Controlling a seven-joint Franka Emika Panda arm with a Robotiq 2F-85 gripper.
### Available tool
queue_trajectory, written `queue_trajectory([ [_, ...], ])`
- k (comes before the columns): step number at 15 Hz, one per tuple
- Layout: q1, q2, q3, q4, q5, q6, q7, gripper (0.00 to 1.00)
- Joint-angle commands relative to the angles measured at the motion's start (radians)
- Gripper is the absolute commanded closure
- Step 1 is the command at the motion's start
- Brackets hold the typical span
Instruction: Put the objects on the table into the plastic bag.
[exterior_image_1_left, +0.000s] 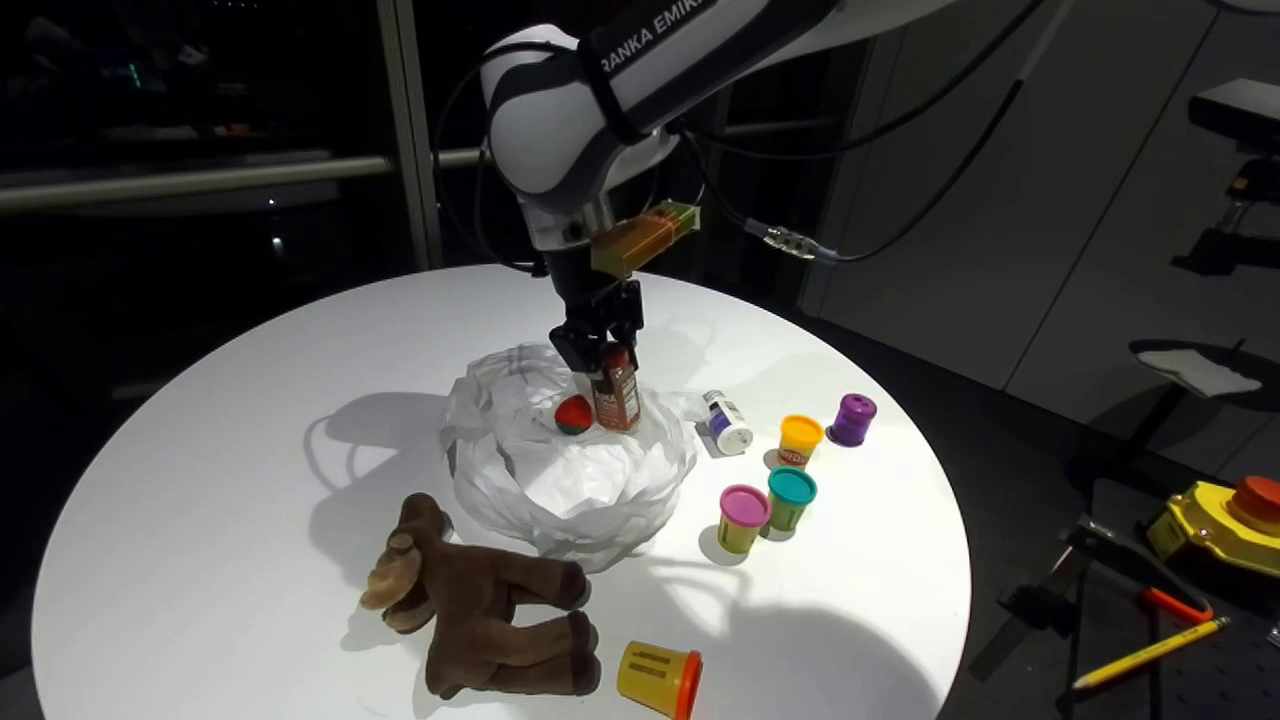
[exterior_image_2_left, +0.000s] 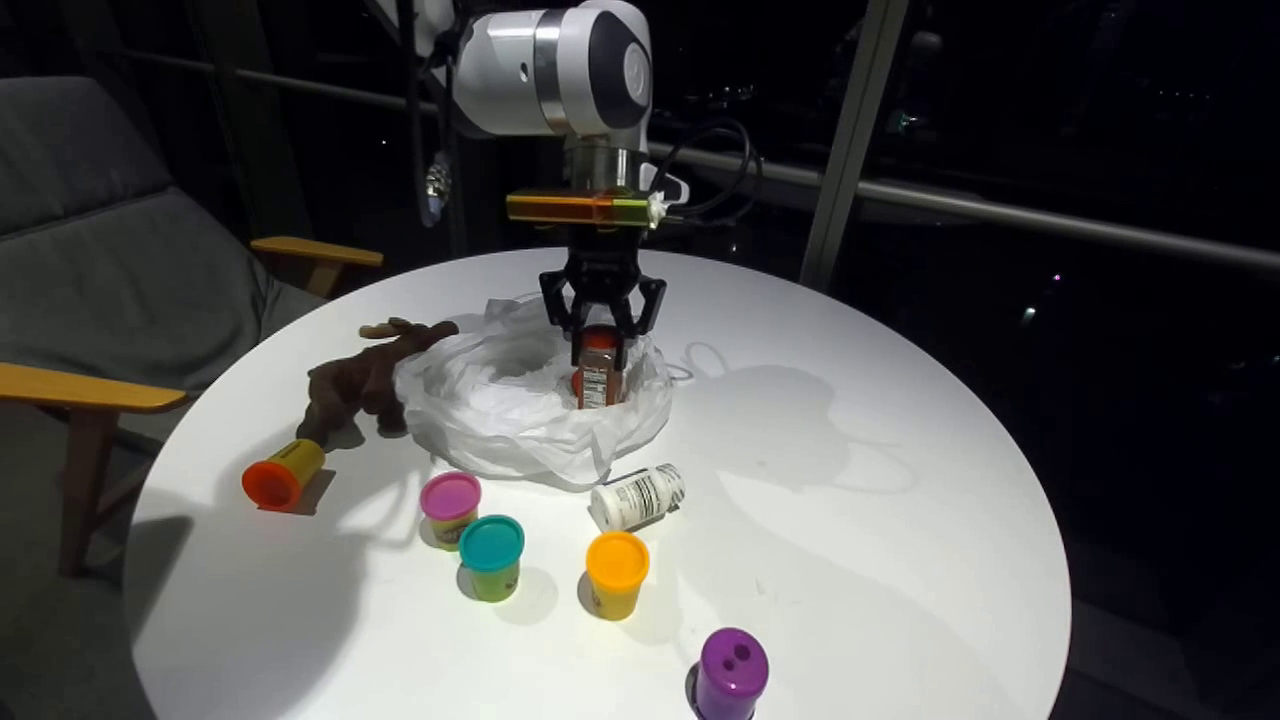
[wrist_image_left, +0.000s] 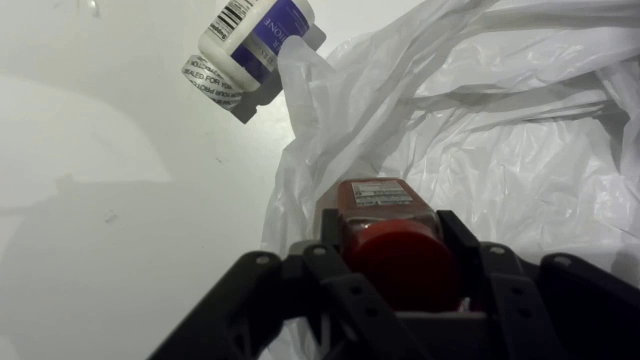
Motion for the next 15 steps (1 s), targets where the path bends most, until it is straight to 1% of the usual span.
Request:
queue_trajectory([
  [1, 0.011, -0.023, -0.006, -0.031, -0.007, 0.022, -0.013, 0.75],
  [6, -0.001, 0.011, -0.017, 0.026, 0.006, 0.018, 0.002, 0.75],
  [11, -0.025, 0.019, -0.004, 0.046, 0.029, 0.032, -0.010, 0.75],
  [15, -0.019, 0.042, 0.002, 0.052, 0.028, 0.034, -0.012, 0.75],
])
